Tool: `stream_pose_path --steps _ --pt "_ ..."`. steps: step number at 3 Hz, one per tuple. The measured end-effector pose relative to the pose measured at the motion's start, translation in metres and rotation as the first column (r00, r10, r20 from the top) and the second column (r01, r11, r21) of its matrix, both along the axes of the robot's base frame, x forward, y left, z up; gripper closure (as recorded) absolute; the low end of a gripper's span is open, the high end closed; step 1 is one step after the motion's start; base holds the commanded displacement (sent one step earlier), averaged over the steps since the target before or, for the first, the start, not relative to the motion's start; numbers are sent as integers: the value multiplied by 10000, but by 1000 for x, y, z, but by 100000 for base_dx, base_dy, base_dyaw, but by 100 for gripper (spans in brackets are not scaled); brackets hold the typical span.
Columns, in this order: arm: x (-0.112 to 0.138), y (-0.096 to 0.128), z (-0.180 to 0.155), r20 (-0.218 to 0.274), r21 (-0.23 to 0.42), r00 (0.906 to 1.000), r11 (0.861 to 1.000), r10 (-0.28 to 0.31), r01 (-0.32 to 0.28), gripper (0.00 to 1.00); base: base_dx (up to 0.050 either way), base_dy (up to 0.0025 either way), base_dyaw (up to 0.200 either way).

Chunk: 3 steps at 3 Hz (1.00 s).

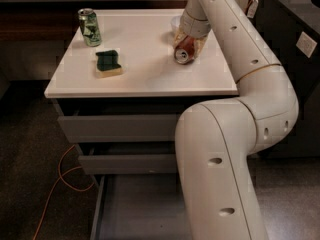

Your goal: Place coke can into bottom drawer

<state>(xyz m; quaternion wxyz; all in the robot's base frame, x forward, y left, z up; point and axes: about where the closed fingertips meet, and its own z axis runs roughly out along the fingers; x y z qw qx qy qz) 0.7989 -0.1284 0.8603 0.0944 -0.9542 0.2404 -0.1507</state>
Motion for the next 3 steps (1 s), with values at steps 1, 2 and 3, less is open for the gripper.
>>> stream_pose_path --steps 1,2,3 --pt "0 1 15 221 105 9996 9998 -161 159 78 0 0 0" --pt "-13 13 45 448 975 9990 9952 -70 26 99 0 0 0" --pt "-35 32 72 402 2130 9990 9767 192 -273 100 0 0 0"
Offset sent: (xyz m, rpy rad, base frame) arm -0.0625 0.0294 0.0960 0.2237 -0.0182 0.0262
